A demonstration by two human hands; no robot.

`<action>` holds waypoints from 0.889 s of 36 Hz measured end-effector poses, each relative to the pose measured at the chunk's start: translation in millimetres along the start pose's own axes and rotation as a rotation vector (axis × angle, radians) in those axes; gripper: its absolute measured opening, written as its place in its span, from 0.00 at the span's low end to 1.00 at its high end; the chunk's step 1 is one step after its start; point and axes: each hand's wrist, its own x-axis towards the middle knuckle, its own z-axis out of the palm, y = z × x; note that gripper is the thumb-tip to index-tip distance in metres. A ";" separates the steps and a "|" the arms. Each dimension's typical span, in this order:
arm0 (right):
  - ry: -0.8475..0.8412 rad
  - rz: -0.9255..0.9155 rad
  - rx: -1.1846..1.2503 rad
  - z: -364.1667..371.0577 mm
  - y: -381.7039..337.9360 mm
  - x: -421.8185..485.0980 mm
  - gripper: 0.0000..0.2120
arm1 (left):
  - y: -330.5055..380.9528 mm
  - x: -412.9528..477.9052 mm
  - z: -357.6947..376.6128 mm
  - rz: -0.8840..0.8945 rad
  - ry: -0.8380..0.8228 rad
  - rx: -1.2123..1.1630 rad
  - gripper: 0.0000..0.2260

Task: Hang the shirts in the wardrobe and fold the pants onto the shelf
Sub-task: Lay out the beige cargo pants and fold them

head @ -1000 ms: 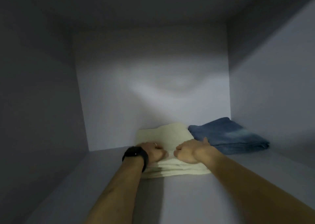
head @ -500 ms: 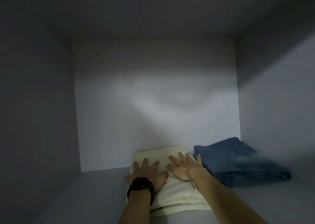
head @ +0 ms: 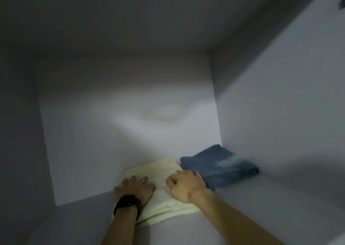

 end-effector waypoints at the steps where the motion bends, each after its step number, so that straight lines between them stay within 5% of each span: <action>1: 0.005 -0.001 0.006 -3.6 3.9 -15.3 0.26 | 5.9 -7.2 -1.9 0.014 0.062 0.032 0.23; 6: 0.074 -0.011 0.035 -24.0 26.8 -81.0 0.22 | 40.3 -55.9 -18.3 0.136 0.226 -0.029 0.19; 11: 0.431 -0.117 0.182 -39.8 43.1 -179.5 0.19 | 83.3 -128.9 -29.6 0.305 0.255 -0.027 0.19; 19: 0.708 0.117 0.314 -19.1 100.1 -433.4 0.15 | 174.0 -320.3 34.3 0.746 0.378 -0.338 0.17; 32: 0.886 0.897 -0.011 -1.5 131.0 -837.0 0.13 | 325.2 -680.5 145.5 1.530 -0.056 -0.699 0.10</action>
